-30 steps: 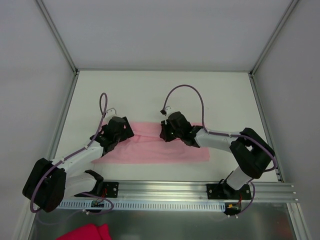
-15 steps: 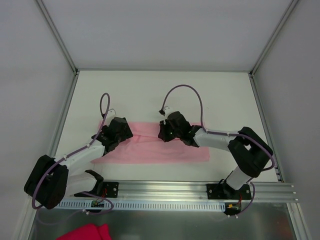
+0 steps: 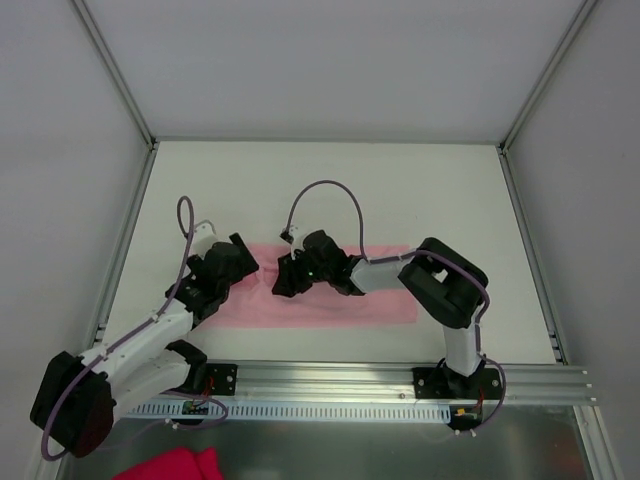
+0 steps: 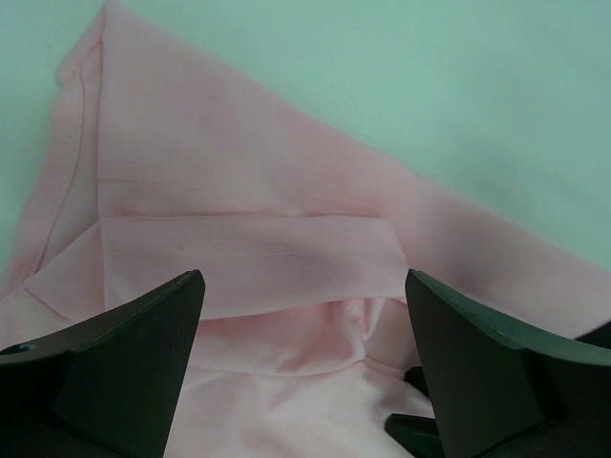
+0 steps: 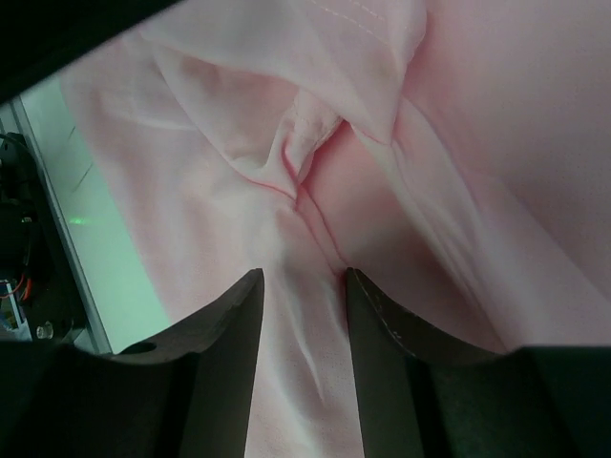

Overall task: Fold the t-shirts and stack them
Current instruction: Fold the other side of the tshirt into a rectangle

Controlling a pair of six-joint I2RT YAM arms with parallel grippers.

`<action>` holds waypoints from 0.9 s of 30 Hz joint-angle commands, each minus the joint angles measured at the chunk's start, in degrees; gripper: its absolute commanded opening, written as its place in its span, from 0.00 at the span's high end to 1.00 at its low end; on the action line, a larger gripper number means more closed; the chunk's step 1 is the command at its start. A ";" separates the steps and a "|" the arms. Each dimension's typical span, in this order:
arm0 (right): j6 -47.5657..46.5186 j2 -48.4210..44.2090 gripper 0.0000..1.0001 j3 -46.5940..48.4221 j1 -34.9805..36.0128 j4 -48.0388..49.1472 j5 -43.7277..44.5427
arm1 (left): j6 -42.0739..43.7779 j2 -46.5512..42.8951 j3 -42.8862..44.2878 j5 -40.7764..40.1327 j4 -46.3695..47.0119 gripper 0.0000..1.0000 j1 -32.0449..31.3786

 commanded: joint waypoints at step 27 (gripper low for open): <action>-2.64 6.91 0.58 16.17 3.33 -3.80 -0.01 | 0.06 -23.49 0.03 -4.76 -9.49 0.08 -0.65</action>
